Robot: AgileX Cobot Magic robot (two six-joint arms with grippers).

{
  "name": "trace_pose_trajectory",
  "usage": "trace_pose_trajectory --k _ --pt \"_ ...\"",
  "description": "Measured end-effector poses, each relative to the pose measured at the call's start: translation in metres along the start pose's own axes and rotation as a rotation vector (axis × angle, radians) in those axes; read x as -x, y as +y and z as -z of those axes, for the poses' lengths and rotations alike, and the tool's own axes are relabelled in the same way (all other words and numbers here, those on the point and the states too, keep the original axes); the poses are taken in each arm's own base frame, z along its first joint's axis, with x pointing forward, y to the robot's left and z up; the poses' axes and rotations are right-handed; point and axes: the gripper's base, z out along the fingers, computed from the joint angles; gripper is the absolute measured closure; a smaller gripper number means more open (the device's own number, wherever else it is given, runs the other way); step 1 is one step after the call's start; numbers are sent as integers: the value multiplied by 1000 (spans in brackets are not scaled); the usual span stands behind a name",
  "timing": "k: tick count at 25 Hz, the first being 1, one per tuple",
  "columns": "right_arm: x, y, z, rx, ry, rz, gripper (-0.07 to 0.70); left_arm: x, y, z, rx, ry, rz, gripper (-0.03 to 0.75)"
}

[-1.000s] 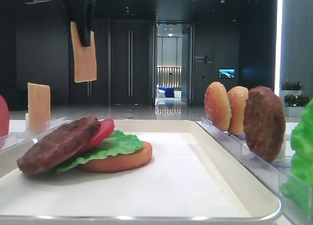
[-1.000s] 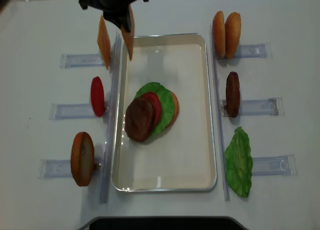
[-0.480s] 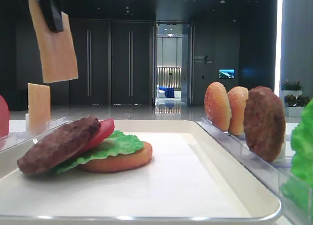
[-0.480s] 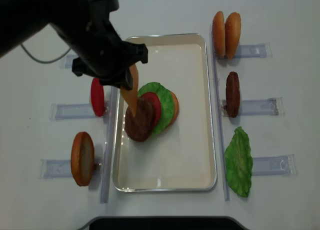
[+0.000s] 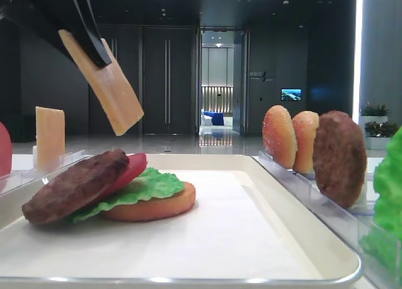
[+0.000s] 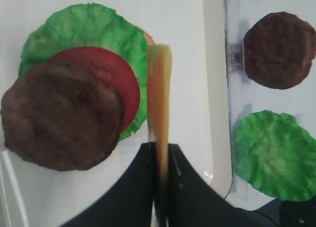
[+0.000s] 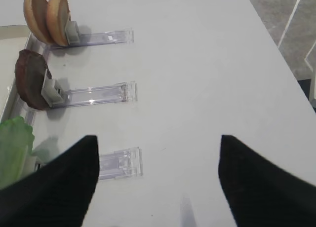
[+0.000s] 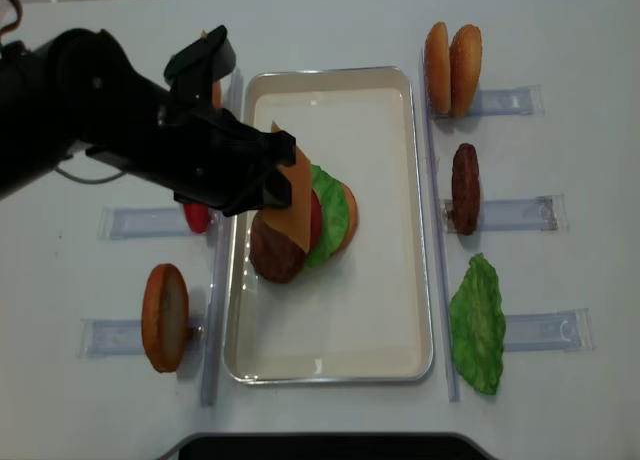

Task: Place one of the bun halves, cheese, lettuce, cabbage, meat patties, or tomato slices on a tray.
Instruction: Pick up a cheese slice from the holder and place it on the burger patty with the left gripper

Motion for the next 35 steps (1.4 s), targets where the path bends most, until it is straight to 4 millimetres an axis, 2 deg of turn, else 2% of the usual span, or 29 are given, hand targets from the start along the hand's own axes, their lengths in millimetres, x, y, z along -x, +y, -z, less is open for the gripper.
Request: trace_pose_trajectory --k 4,7,15,26,35 --pt "0 0 0 0 0 0 145 -1 20 -2 -47 -16 5 687" --pt "0 0 0 0 0 0 146 -4 26 -4 -51 -12 -23 687" --pt "0 0 0 0 0 0 146 0 25 -9 -91 -60 -45 687" --pt "0 0 0 0 0 0 146 2 38 -35 -53 -19 15 687" --pt "0 0 0 0 0 0 146 3 40 -37 -38 -33 17 687"
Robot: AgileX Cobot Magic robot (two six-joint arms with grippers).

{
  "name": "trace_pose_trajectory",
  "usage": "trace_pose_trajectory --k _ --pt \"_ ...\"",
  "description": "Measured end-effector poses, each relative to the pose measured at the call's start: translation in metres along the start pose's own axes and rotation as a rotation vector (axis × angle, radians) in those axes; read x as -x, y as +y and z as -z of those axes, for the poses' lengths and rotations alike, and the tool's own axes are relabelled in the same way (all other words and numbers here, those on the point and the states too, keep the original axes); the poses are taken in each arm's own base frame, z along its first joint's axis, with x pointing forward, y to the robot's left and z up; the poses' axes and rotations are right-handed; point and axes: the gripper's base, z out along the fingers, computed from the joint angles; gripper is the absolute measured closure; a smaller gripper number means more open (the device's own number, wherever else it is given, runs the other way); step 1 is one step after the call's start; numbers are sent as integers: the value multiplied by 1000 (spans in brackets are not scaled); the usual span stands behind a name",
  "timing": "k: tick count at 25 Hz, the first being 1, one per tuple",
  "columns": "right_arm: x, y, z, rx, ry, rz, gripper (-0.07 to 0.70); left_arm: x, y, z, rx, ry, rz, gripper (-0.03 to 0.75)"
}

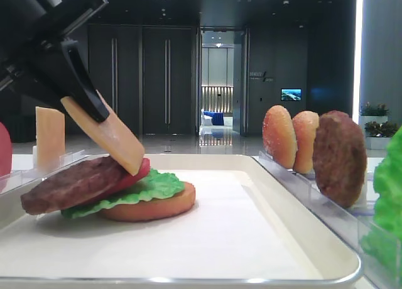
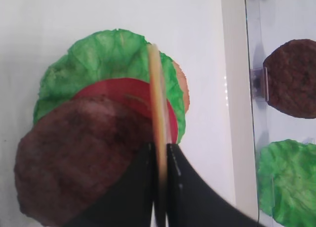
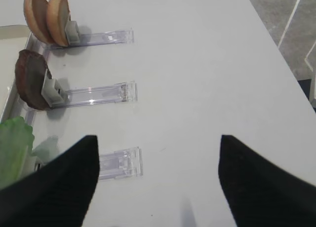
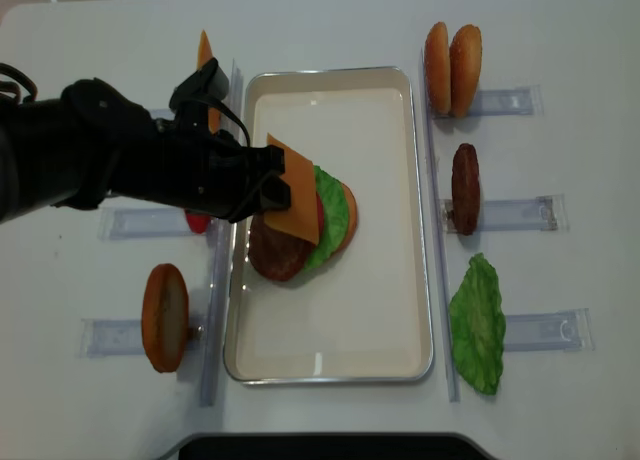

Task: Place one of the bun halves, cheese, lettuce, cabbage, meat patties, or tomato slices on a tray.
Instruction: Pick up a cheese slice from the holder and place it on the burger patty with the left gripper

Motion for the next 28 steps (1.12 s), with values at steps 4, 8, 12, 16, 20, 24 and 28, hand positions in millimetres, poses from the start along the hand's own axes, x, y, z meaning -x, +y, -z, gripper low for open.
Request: trace_pose_trajectory --k 4,8,12,16,20,24,28 --pt "0 0 0 0 0 0 146 0 0 0 0 -1 0 681" --pt "0 0 0 0 0 0 146 0 0 0 2 -4 16 610" --pt "0 0 0 0 0 0 146 1 1 0 4 -7 21 466" --pt "0 0 0 0 0 0 146 1 1 0 4 -7 26 393" --pt "0 0 0 0 0 0 146 0 2 0 21 3 39 376" --pt "0 0 0 0 0 0 146 -3 5 0 55 32 38 295" --pt "0 0 0 0 0 0 146 -5 5 0 58 60 39 234"
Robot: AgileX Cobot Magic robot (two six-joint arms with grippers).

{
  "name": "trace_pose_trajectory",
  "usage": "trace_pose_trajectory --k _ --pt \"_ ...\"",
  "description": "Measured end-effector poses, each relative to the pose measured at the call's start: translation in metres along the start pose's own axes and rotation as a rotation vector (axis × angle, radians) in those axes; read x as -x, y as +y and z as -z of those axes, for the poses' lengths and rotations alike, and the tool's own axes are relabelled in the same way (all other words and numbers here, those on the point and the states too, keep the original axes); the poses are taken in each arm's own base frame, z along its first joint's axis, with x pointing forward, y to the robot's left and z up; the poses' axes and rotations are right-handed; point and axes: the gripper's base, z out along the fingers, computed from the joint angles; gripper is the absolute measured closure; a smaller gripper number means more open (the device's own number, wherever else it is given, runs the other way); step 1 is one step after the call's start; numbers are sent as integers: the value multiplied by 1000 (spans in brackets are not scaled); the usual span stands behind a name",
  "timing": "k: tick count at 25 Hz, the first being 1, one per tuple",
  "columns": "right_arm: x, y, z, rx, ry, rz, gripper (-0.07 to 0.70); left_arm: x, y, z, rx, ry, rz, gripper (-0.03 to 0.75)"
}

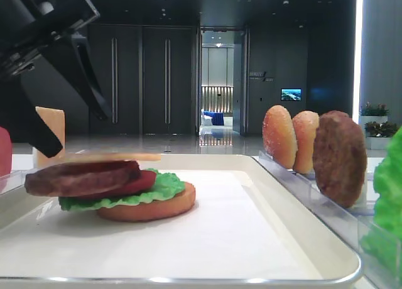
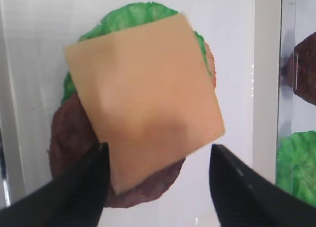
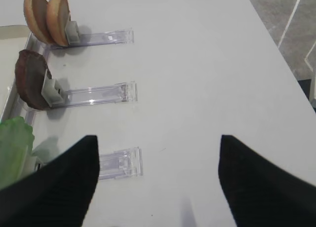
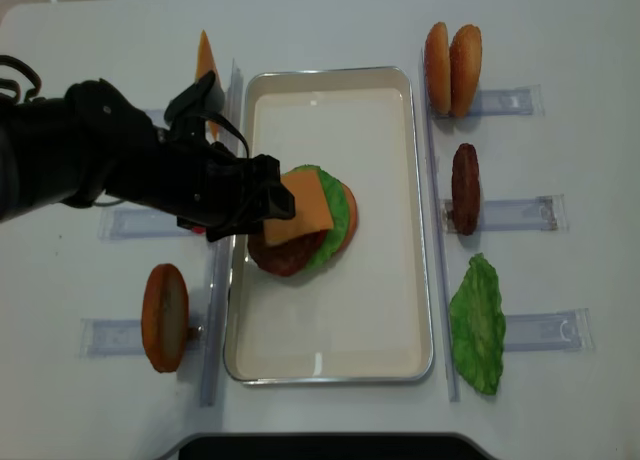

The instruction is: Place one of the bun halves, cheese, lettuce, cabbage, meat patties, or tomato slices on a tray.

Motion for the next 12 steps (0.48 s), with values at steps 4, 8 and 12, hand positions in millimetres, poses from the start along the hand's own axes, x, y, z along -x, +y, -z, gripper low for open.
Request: trace_pose_trajectory --k 4,8,12 --pt "0 0 0 0 0 0 146 -3 -1 0 -8 32 0 225" --pt "0 0 0 0 0 0 146 -2 -4 2 -16 51 -16 223" --pt "0 0 0 0 0 0 146 5 -10 9 -4 51 -32 223"
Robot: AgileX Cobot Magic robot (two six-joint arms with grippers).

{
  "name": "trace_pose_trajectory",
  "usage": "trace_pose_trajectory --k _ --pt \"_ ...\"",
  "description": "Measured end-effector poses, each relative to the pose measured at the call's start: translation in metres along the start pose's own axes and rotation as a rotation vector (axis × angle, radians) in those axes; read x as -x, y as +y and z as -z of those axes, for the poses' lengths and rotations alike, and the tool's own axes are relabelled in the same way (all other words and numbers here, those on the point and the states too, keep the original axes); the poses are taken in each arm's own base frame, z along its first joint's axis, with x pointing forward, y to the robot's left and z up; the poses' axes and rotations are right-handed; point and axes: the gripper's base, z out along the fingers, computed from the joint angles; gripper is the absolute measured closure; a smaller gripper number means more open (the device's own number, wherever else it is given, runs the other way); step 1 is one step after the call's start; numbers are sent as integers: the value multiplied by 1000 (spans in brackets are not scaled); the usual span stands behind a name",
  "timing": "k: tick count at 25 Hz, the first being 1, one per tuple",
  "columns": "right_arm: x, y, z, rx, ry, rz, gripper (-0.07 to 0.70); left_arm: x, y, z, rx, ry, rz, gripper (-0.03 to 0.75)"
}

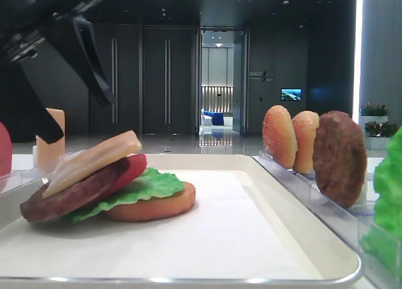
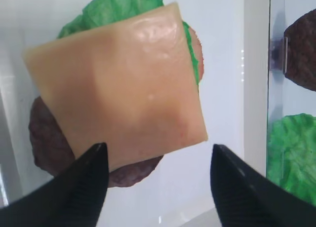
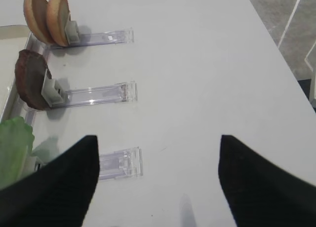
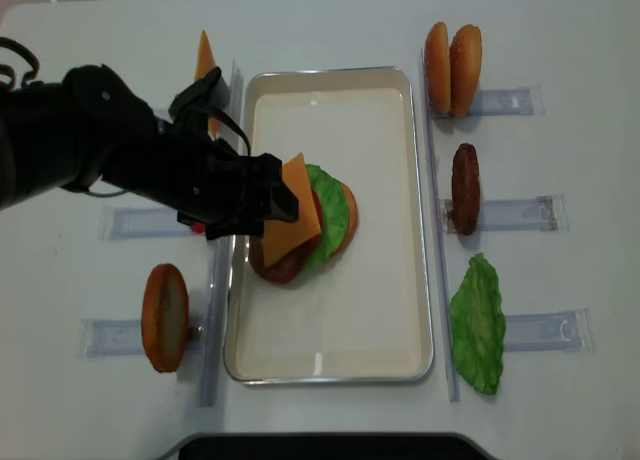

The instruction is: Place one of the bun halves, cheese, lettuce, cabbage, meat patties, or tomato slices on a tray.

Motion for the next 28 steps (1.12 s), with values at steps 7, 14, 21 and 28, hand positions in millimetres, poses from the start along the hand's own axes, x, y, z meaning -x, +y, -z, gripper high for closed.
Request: trace_pose_trajectory --k 7,14,21,28 --pt "0 0 0 0 0 0 146 21 -14 23 92 39 -61 223" --pt "0 0 0 0 0 0 146 62 -28 77 372 -45 -80 223" --pt "0 0 0 0 0 0 146 77 -39 110 469 -92 -79 223" --pt "0 0 0 0 0 0 146 83 -13 126 659 -94 -74 223"
